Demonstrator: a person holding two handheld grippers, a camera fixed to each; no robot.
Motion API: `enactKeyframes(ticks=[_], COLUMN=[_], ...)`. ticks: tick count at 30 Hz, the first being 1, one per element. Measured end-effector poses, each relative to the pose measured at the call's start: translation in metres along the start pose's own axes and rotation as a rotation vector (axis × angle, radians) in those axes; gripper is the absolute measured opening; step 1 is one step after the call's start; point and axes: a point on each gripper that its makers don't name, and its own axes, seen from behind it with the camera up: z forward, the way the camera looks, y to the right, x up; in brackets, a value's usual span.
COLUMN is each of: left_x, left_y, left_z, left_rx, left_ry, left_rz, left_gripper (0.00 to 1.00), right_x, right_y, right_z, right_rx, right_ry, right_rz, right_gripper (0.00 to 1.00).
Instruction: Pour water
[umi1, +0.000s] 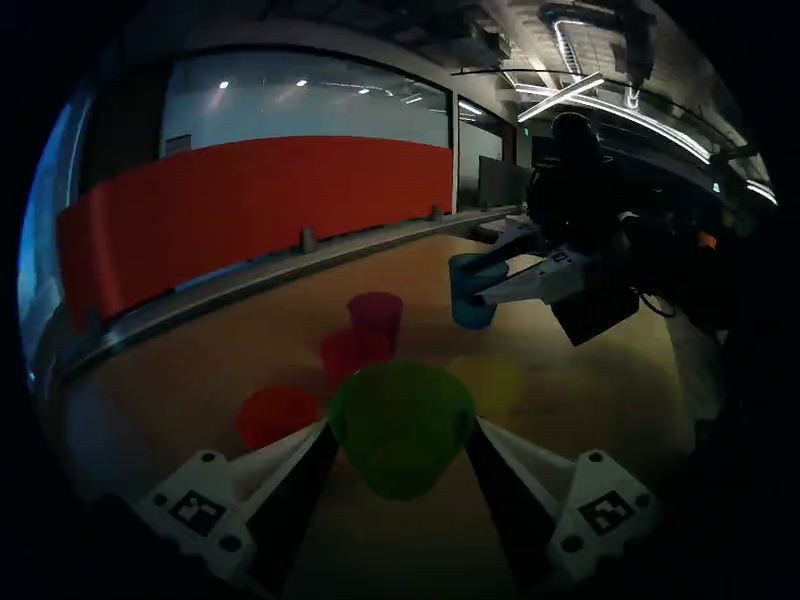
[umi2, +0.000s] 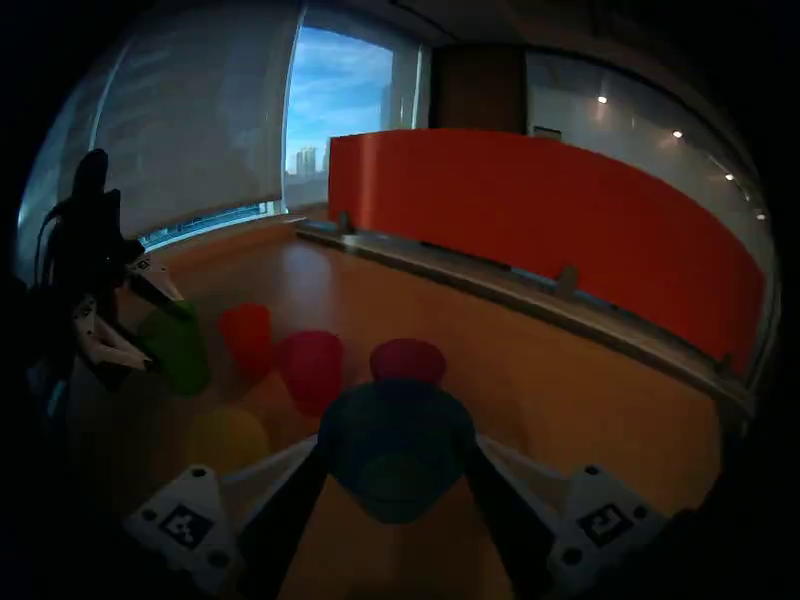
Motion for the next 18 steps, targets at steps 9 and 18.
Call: enactKeyframes(ticks=[9,18], left_x=[0.027,0.049], left_y=[0.001,0.002], left_z=[-0.018,-0.038], left_rx=[0.035,0.064], left_ry=[0.063,0.139], left_rz=[0.021,0.011], left_gripper=[0.86,0.86], right_x=[0.031,0.055], right_y=[-0.012,-0.021], right_z=[-0.027,-0.051], right_rx=[-0.005,-0.022], right_ry=[0.07,0.129], right_rz=[0.004,-0.014], right_gripper=[0.9,0.9])
